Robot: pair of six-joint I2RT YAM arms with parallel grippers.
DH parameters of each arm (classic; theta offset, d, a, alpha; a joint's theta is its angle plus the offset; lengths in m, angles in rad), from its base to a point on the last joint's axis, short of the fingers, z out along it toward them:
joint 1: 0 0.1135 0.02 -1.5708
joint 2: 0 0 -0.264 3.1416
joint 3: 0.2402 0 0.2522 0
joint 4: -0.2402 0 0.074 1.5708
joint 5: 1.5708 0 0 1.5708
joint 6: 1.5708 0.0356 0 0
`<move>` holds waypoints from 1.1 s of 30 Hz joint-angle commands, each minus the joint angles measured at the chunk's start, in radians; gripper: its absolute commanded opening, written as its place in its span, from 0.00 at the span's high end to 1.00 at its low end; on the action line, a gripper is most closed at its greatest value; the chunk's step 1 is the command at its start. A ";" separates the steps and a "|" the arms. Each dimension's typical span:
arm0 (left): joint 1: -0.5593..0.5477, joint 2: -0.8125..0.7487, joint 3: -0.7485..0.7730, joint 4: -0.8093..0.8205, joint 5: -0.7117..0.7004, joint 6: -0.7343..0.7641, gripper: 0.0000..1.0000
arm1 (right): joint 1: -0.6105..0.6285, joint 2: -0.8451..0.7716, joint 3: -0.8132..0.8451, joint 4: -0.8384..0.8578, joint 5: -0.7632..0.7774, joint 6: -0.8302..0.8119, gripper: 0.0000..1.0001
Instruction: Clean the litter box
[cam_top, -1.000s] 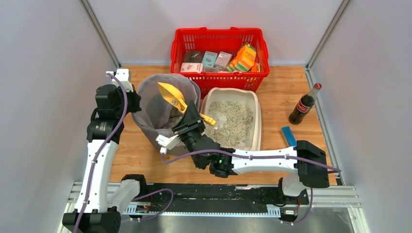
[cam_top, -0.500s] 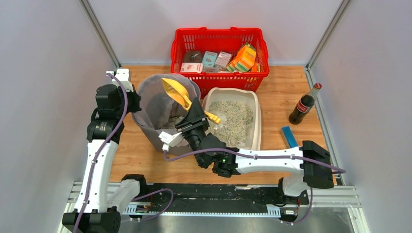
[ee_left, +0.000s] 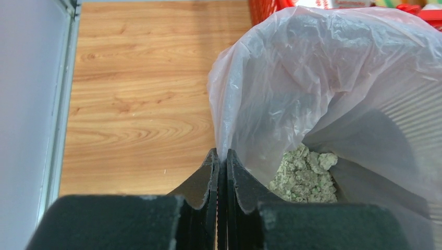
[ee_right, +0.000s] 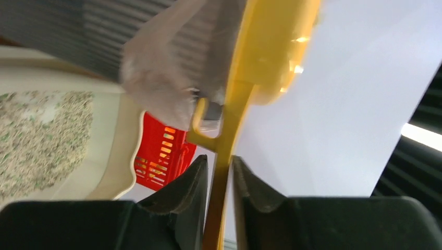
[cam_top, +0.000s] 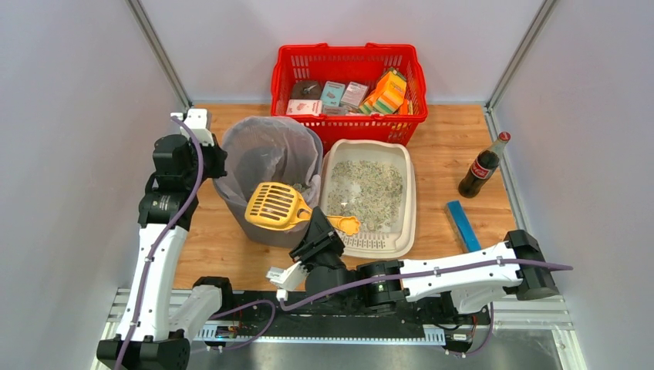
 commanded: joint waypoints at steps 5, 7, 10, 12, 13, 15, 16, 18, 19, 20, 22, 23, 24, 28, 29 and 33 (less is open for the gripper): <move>-0.010 0.017 0.001 -0.056 0.015 -0.002 1.00 | 0.000 0.016 0.075 -0.313 0.082 0.061 1.00; -0.011 0.014 0.000 -0.054 0.012 -0.003 1.00 | -0.001 0.024 0.122 -0.281 0.091 0.055 1.00; -0.016 0.011 -0.002 -0.053 0.009 0.001 1.00 | -0.004 0.036 0.162 -0.244 0.114 0.049 1.00; -0.018 0.011 0.000 -0.053 0.008 -0.002 1.00 | -0.015 0.044 0.208 -0.215 0.134 0.057 1.00; -0.019 0.010 0.000 -0.051 0.011 0.000 1.00 | -0.020 0.054 0.231 -0.211 0.140 0.078 1.00; -0.021 0.010 0.000 -0.051 0.012 0.000 1.00 | -0.034 0.067 0.308 -0.211 0.145 0.109 1.00; -0.022 0.010 0.000 -0.051 0.012 0.000 1.00 | -0.037 0.070 0.331 -0.218 0.146 0.122 1.00; -0.022 0.007 0.000 -0.053 0.014 -0.002 1.00 | -0.050 0.085 0.392 -0.236 0.146 0.162 1.00; -0.024 0.008 0.000 -0.053 0.012 0.000 1.00 | -0.055 0.088 0.409 -0.244 0.146 0.181 1.00; -0.024 0.005 0.000 -0.053 0.014 -0.002 1.00 | -0.064 0.094 0.428 -0.250 0.146 0.211 1.00; -0.024 0.005 0.000 -0.051 0.011 0.000 1.00 | -0.067 0.100 0.466 -0.334 0.132 0.274 1.00; -0.024 0.007 -0.002 -0.051 0.009 0.001 1.00 | -0.067 0.105 0.474 -0.385 0.106 0.358 1.00; -0.024 0.007 0.000 -0.053 0.011 0.000 1.00 | -0.069 0.117 0.475 -0.483 0.096 0.400 1.00; -0.024 0.002 0.000 -0.053 0.009 0.001 1.00 | -0.064 0.152 0.442 -0.660 0.050 0.584 1.00; -0.024 0.002 0.000 -0.053 0.008 0.003 1.00 | -0.064 0.162 0.446 -0.699 0.011 0.627 1.00; -0.024 0.005 0.001 -0.054 0.002 0.004 1.00 | -0.064 0.185 0.474 -0.816 -0.059 0.776 1.00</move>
